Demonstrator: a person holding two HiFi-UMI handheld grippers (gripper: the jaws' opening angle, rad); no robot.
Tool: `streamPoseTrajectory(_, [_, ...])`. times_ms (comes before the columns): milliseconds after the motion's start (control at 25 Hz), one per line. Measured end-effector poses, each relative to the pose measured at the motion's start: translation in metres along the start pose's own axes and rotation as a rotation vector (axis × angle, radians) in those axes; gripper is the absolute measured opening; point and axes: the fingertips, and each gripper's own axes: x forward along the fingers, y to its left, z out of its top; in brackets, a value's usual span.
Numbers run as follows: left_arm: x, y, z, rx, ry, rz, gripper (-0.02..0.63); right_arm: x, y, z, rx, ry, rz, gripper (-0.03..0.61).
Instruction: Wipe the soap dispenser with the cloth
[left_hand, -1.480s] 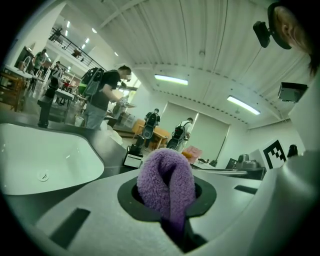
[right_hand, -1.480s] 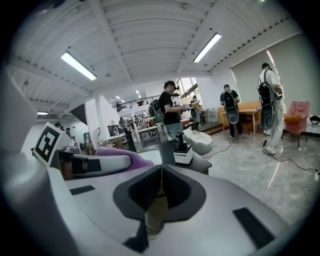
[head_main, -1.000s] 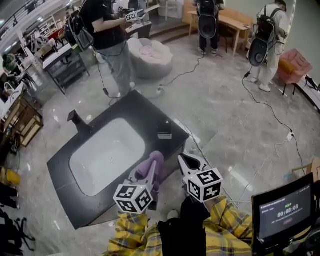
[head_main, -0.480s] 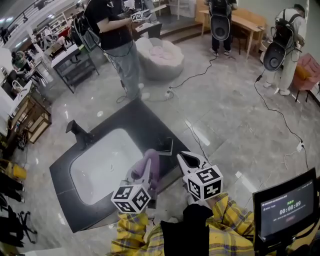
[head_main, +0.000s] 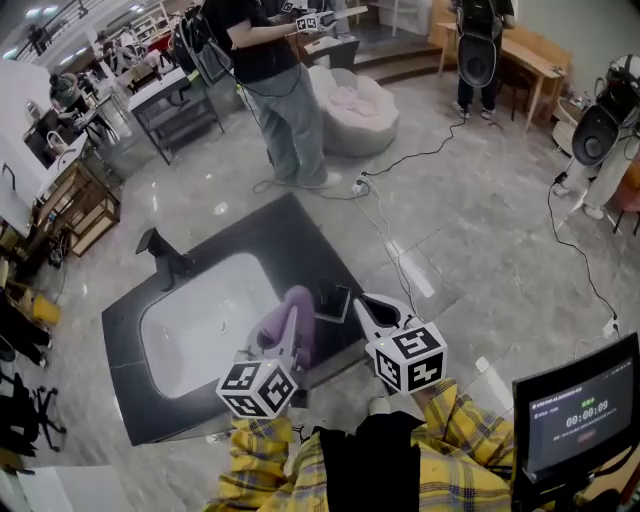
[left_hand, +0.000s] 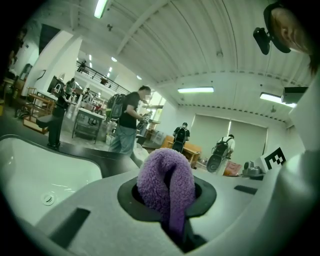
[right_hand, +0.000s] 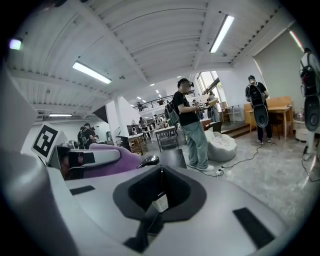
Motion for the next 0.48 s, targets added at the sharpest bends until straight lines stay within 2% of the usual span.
streamPoseTrajectory(280, [0.010, 0.001, 0.004, -0.002, -0.031, 0.039, 0.043, 0.012, -0.008, 0.004, -0.018, 0.004, 0.049, 0.006])
streamPoseTrajectory(480, [0.019, 0.010, 0.008, -0.001, -0.023, 0.021, 0.043, 0.028, -0.008, 0.007, -0.012, 0.001, 0.045, 0.006])
